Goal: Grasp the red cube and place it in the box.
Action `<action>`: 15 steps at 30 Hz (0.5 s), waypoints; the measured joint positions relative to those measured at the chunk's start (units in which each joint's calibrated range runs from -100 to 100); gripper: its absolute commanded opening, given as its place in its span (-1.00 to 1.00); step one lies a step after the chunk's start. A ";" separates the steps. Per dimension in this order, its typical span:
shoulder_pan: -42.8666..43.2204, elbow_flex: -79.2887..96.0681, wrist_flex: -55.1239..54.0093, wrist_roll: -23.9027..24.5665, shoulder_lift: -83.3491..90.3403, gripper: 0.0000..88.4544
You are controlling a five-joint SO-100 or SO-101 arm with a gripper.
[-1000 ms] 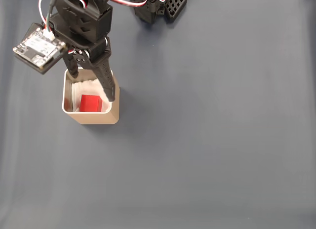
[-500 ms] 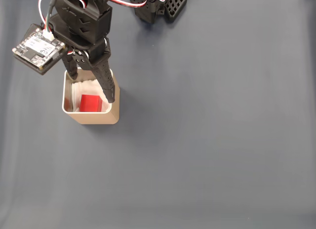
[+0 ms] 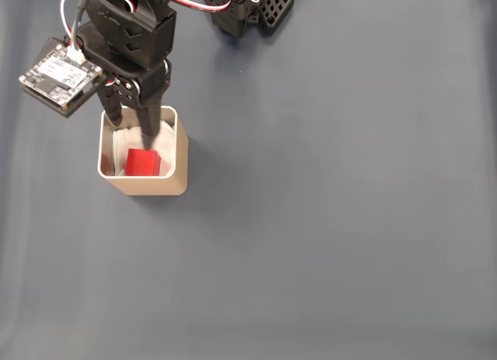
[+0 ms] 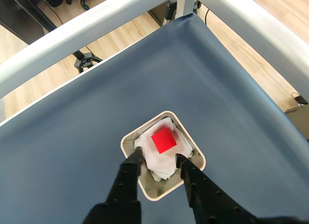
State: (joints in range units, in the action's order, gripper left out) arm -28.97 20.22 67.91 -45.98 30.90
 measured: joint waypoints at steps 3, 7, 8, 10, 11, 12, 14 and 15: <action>0.08 0.73 -0.41 -0.15 0.00 -0.97; 1.05 0.73 -1.38 -0.15 0.00 -1.00; 1.65 0.73 -1.62 -0.15 0.00 -1.00; 3.38 0.73 -2.19 -0.15 0.00 -1.00; 4.28 0.73 -2.27 -0.15 0.80 -1.00; 5.41 0.73 -2.27 -0.15 1.43 -1.00; 7.82 0.73 -2.27 0.15 2.94 -1.00; 9.09 0.73 -2.27 0.34 3.66 -1.00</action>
State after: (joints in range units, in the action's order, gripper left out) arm -19.88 20.95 65.64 -45.64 34.55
